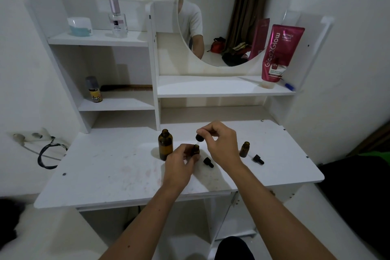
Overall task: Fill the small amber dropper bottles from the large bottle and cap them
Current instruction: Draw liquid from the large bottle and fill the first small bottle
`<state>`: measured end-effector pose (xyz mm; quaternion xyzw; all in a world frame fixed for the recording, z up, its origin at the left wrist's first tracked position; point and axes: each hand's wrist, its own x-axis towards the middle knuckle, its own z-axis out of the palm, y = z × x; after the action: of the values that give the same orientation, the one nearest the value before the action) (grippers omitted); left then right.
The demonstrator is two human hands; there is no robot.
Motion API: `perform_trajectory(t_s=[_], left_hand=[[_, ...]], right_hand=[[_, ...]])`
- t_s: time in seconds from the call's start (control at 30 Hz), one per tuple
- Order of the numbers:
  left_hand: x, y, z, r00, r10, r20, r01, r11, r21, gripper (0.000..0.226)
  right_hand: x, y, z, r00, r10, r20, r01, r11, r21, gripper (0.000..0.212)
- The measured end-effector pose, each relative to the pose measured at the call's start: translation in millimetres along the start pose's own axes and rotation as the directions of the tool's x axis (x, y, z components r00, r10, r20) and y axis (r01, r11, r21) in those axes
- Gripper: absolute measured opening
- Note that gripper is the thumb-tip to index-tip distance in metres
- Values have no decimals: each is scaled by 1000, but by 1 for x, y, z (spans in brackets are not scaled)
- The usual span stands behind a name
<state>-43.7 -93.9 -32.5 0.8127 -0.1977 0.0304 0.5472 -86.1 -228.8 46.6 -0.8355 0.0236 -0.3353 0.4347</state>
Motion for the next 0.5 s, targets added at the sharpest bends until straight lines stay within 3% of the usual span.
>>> perform_trajectory(t_s=[0.5], left_hand=[[1,-7,3,1000,-6,-4,6,1000,20,25]], right_hand=[[-2,-1,4,999,-1,33,3,998,-59,9]])
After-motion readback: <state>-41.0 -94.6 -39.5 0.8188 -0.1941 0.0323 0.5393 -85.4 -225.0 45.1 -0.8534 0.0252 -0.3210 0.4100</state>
